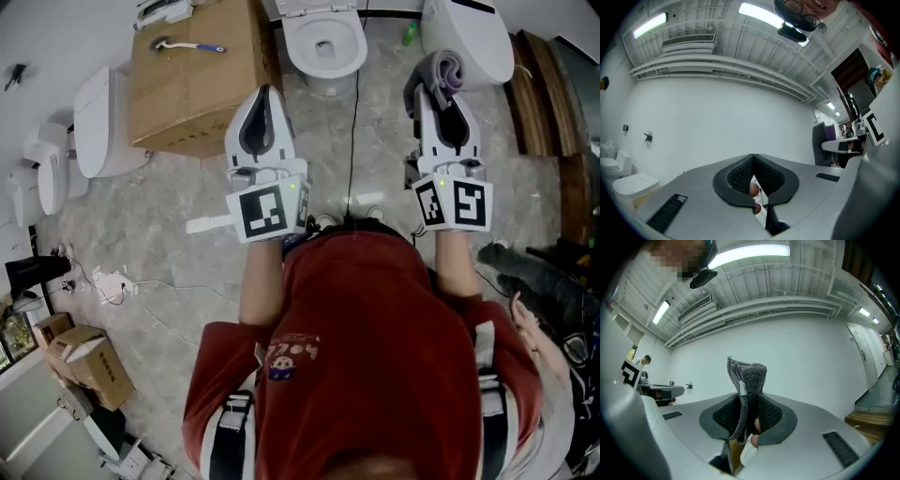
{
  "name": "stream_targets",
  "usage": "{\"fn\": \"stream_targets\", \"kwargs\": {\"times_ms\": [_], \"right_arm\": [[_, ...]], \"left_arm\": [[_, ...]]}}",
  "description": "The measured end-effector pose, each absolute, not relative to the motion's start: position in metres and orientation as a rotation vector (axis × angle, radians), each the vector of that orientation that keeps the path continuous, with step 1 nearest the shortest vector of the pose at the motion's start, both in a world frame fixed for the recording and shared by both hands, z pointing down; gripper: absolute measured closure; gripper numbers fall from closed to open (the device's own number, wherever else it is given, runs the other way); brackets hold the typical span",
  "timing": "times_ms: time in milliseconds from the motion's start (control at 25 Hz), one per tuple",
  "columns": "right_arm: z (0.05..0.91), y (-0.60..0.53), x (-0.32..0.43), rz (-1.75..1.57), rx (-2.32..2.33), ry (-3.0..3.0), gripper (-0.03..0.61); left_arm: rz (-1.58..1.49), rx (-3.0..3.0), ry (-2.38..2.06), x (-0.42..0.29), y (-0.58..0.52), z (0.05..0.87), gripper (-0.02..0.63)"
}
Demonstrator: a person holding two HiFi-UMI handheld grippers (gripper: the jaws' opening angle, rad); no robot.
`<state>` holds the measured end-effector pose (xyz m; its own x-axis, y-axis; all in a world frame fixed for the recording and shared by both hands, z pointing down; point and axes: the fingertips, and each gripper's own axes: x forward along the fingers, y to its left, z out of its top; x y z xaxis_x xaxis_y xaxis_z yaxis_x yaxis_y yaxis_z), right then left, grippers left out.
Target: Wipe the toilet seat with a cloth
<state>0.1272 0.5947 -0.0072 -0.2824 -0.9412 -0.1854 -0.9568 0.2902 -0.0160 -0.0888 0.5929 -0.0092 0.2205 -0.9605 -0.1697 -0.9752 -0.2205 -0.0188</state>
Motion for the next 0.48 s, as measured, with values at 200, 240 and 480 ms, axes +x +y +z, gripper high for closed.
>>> {"fn": "stream_targets", "kwargs": {"times_ms": [200, 240, 480], "right_arm": [[-0.009, 0.593, 0.110, 0.161, -1.815, 2.361, 0.492], [-0.009, 0.593, 0.107, 0.166, -1.824, 2.358, 0.492], [0.000, 0.576, 0.104, 0.155, -1.844, 2.363, 0.492]], "left_arm": [[0.163, -2.396, 1.849, -0.104, 0.586, -0.002, 0.603], [0.143, -2.400, 1.834, -0.107, 0.585, 0.000, 0.603], [0.120, -2.418, 1.832, -0.112, 0.563, 0.008, 0.603]]}}
